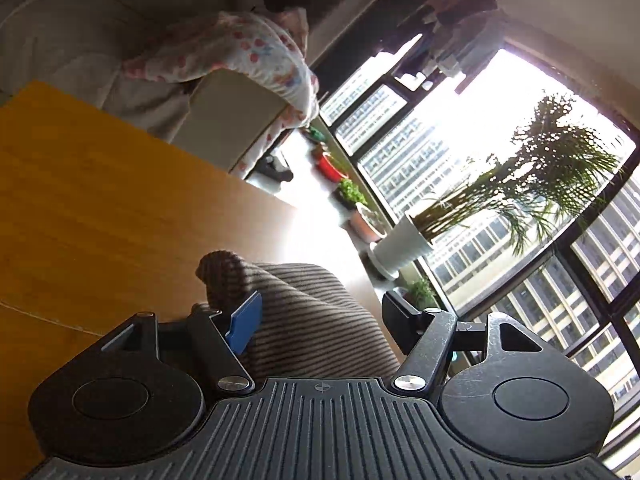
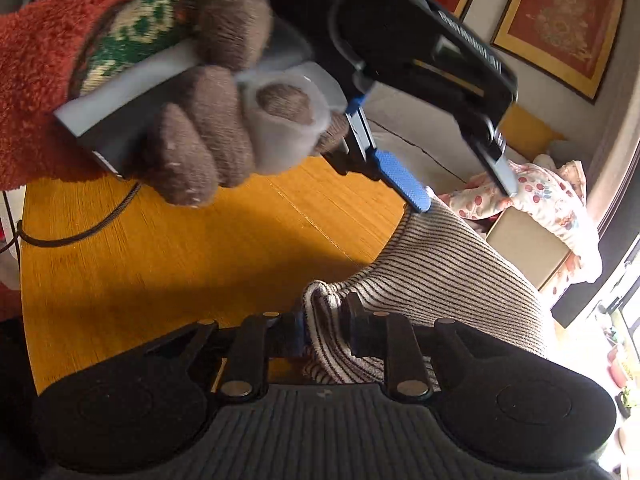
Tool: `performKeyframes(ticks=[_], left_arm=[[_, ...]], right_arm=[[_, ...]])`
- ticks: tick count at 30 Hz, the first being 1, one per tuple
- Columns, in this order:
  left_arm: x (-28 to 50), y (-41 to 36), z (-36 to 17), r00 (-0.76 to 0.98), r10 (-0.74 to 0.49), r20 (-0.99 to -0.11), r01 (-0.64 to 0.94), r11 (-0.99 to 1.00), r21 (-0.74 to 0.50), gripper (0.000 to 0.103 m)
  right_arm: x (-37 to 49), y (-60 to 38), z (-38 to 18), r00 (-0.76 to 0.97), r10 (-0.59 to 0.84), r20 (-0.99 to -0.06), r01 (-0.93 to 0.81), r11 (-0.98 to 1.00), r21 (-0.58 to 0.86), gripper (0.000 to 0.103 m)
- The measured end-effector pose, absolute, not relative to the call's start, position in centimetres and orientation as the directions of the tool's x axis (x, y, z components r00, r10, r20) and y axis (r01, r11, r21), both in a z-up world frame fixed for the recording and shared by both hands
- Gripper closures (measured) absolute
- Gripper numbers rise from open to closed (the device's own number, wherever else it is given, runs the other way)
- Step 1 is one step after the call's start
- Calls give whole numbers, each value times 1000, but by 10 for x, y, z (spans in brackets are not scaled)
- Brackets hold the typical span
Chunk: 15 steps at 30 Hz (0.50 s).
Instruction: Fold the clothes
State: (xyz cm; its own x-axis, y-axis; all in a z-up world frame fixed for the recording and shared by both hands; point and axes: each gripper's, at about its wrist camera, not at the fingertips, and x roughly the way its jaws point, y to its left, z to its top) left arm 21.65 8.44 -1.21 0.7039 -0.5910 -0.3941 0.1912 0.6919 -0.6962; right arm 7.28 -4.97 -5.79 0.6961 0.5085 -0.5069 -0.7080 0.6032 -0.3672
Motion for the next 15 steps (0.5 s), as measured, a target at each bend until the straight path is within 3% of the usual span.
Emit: performKeyframes(ticks=[2,5,15], left_arm=[[217,86,-16,707,-591,-387,182,681,-709,32],[213,91,-18,712,-601,-362,206,672,-711,17],[214,103,-27,701,-646,-300,270,631,-727,8]], right_arm=[[71,-54,-58,698,513,-499,-704,617,-351,83],[71,-59,-59,697,527,-487,-706,625,-333,83],[73,-67,-67,708,553,-441,-697,648,-307,83]])
